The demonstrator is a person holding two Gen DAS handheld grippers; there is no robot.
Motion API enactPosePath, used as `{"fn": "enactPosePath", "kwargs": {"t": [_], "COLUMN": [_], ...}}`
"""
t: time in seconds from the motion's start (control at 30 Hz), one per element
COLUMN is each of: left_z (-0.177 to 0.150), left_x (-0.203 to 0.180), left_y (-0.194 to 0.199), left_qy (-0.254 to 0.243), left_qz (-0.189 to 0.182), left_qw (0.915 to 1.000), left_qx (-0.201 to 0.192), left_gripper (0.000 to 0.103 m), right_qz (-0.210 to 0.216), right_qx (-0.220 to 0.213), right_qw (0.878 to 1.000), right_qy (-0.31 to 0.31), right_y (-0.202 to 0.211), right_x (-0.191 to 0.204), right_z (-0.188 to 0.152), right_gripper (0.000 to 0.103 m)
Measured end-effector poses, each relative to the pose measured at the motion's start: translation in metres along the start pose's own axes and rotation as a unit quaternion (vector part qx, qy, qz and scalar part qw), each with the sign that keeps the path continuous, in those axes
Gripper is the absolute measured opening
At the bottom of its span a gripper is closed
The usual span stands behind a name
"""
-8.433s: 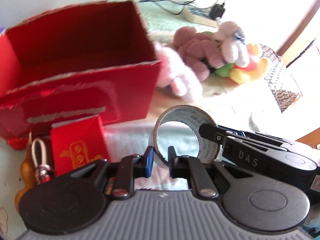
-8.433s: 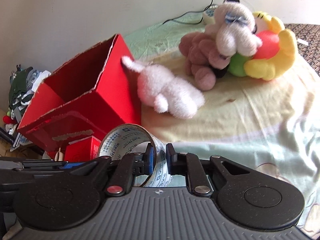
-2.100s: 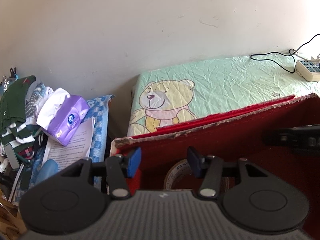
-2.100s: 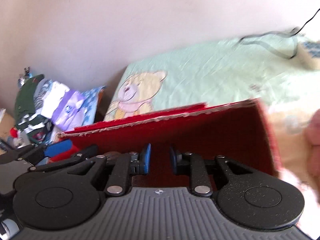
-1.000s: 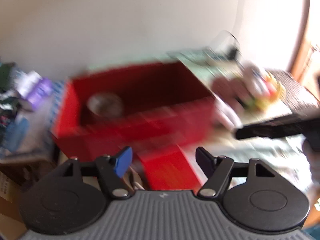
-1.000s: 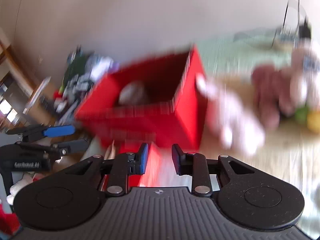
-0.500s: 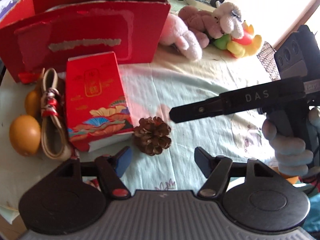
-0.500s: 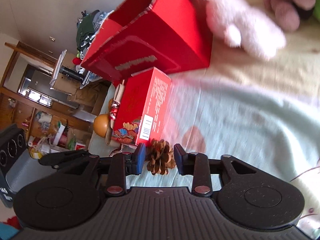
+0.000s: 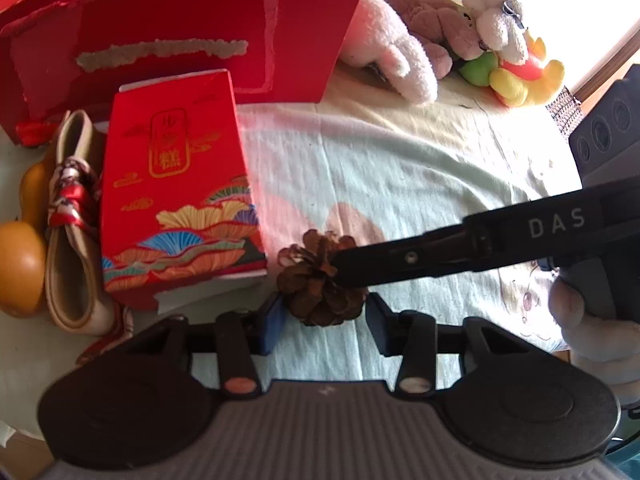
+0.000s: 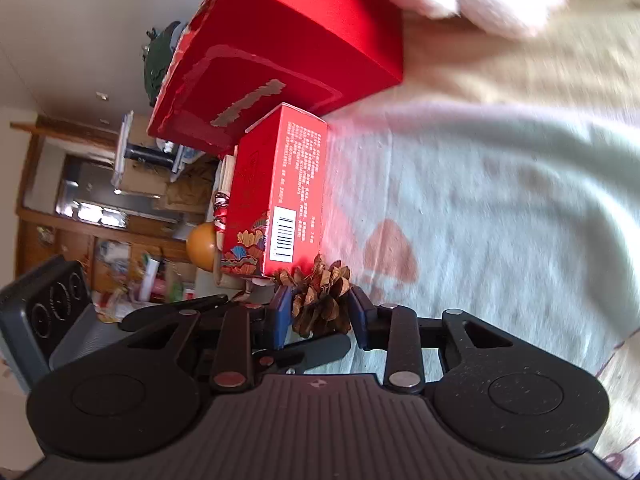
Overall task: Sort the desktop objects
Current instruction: 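Close the right tool around the brown pine cone, then carry the pine cone with the right tool over the red box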
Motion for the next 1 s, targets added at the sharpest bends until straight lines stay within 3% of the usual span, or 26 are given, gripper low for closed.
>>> {"fn": "enactPosePath", "kwargs": {"t": [0.33,0.53,0.73,1.0], "left_z": [-0.001,0.02,0.065,0.133], "left_x": [-0.038,-0.07,-0.082,-0.038], "left_y": [0.009,0.038,0.091,0.149], "left_qy": [-0.042,-0.085,-0.127,-0.148], "left_qz": [-0.017,-0.038,-0.034,-0.019], "left_qw": [0.9989,0.9946,0.9848,0.9718], "left_qx": [-0.007,-0.046,-0.113,-0.183], "left_gripper": [0.043,0.043,0.043,0.043], "right_qz": [-0.016,-0.025,-0.033,-0.04], "right_qx": [-0.021,-0.062,-0.112,-0.162], "right_qw": [1.0,0.997,0.988,0.965], "right_qy": [0.007,0.031,0.097,0.202], "right_y": [0.039,0.077,0.111,0.103], "right_x": [0.001,0.022,0.075,0.156], "right_z": [-0.017,-0.012,0.021,0.079], "right_gripper": [0.033,0.033,0.033,0.033]}}
Point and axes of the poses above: each gripper's, at about its wrist camera, not at the fingertips, and y roughly against the way its jaws point, x to its left, z to its top, the point moved 10 cm from there along -y, roughly the way its jaws point, and after that the axes turned 1 degree about -x, right-handed, at the moved point
